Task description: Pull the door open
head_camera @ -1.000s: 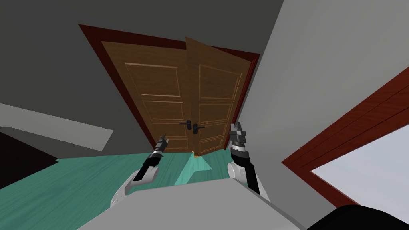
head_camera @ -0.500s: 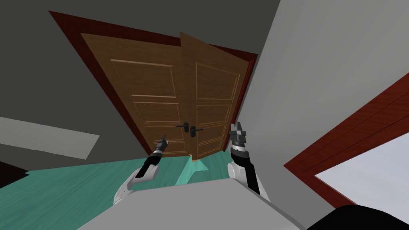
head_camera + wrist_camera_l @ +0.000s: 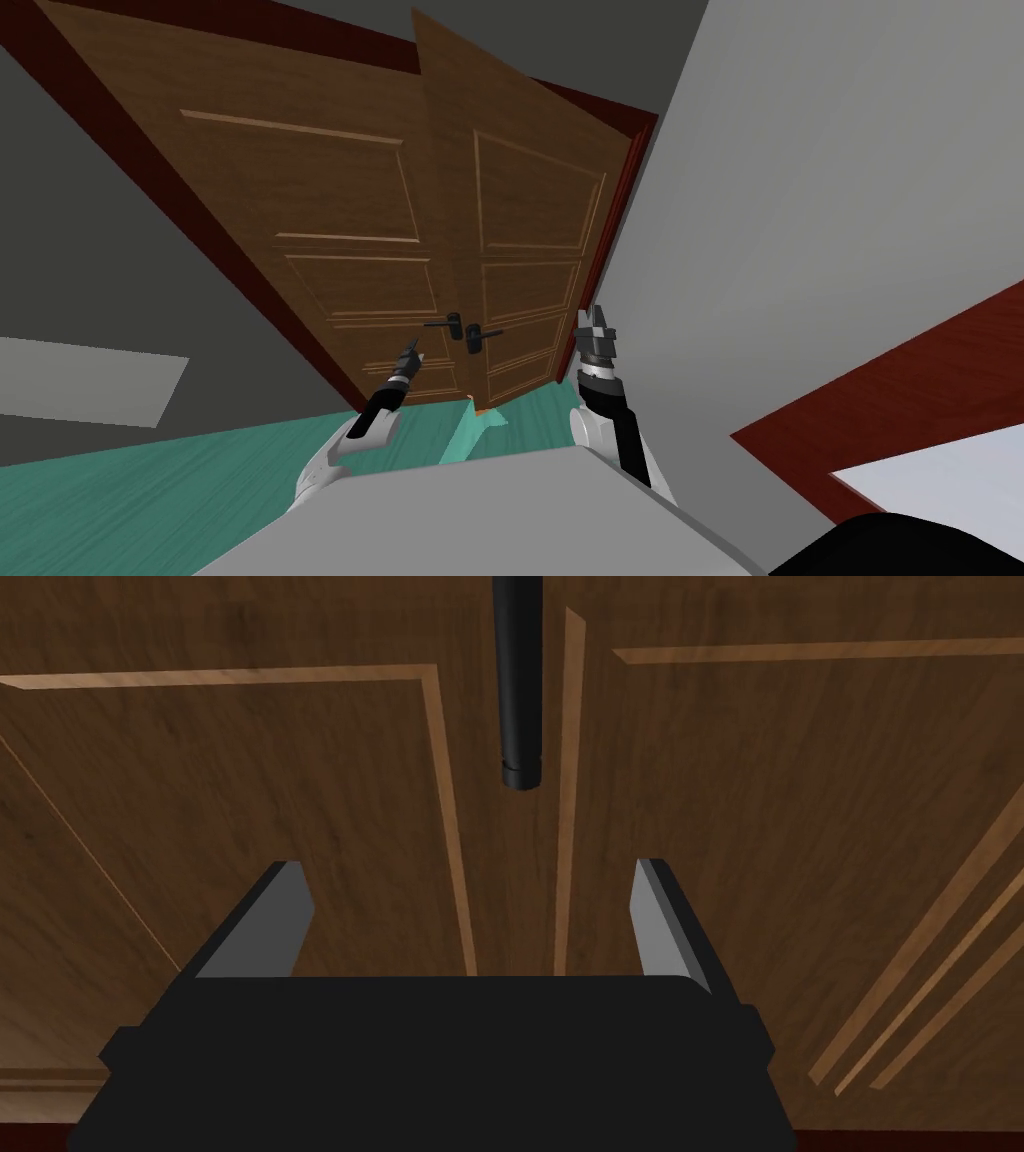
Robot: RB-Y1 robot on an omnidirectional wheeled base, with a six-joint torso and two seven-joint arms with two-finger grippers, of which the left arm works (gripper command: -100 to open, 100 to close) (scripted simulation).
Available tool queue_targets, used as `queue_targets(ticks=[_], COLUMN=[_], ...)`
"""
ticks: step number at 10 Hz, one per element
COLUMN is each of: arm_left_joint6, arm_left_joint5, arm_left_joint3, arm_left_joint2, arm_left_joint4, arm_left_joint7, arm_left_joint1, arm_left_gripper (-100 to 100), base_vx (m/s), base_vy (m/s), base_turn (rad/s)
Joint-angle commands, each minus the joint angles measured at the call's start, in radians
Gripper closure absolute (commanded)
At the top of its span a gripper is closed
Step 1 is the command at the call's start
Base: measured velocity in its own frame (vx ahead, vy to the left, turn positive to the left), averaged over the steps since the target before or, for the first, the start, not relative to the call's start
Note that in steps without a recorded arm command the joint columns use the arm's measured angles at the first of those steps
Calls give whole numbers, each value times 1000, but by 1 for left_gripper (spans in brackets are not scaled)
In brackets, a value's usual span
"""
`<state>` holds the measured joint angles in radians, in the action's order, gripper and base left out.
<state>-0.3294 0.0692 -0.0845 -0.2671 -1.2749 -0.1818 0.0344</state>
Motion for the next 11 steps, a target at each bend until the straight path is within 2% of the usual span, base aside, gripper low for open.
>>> queue_targets(ticks=[1,2,3,5,6,7,8,9,10,11], arm_left_joint6=[7,10,4,-9,-12,-20,-20,-28,-28,-37], arm_left_joint5=[5,7,7,22,24,32,32,40,40,47], arm_left_joint3=[5,11,8,-39,-46,-66,-66,-85,-85,-100], arm_left_joint2=[-3,-2,-6,-51,-58,-78,-78,-97,-97,-113], arm_left_joint4=[27,44,39,79,85,105,105,124,124,142], arm_left_joint7=[-8,-11,-11,-26,-29,-38,-38,-46,-46,-55], arm_left_joint1=[-17,-31,-24,-9,-7,-2,-2,1,1,2], arm_left_gripper=[-100,-100,-100,-100,-100,-100,-100,-100,-100,-100], base_vx=[183,207,87,-5,0,28,30,64,58,90], base_vy=[-32,-51,-24,24,9,-4,-9,-14,-7,-10], base_turn=[-104,-119,-18,-43,-52,-132,-42,-94,-58,-120])
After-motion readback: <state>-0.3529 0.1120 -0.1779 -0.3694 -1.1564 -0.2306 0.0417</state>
